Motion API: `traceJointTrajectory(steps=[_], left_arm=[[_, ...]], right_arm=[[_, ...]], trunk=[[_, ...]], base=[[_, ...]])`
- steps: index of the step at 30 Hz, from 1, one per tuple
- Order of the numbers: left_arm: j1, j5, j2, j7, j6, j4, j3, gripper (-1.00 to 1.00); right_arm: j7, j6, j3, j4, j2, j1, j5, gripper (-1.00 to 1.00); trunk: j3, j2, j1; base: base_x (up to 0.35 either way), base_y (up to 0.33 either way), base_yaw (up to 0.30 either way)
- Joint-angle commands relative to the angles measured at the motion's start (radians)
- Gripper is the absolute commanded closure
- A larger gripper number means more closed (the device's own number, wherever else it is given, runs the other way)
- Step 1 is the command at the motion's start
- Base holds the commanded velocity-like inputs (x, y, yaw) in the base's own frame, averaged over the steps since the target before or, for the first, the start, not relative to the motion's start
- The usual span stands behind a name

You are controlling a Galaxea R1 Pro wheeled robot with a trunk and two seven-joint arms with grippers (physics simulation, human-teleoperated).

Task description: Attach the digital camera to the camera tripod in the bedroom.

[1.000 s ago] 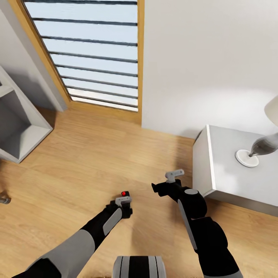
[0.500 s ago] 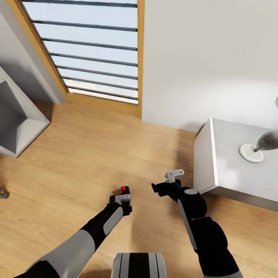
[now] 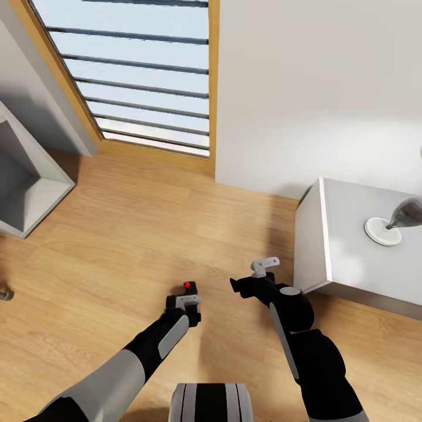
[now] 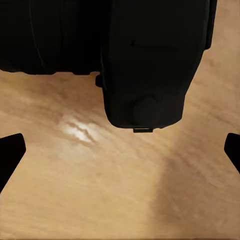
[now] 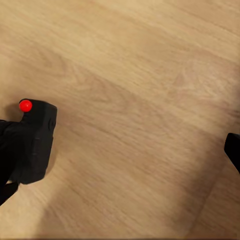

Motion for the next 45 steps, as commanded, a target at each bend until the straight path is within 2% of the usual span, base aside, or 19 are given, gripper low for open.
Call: traceJointTrajectory(steps=[1, 10, 45], left_arm=[[-0.001, 0.009, 0.001, 0.009, 0.001, -0.002, -0.005, -1.00], [-0.004, 0.009, 0.000, 0.011, 0.006, -0.009, -0.008, -1.00], [-0.019, 0.006, 0.001, 0.017, 0.021, -0.085, -0.014, -1.00]], right_arm=[[0.008, 0.005, 0.000, -0.001, 0.000, -0.001, 0.011, -1.00], [0.008, 0.005, 0.001, -0.001, 0.000, -0.001, 0.011, -1.00], [0.007, 0.006, 0.000, -0.001, 0.000, 0.000, 0.011, -1.00]], trunk=[[-0.005, -0.001, 0.000], [-0.039, -0.003, 0.004], [-0.039, -0.003, 0.004]], base=[[0.000, 0.000, 0.000], [0.000, 0.000, 0.000], [0.000, 0.000, 0.000]])
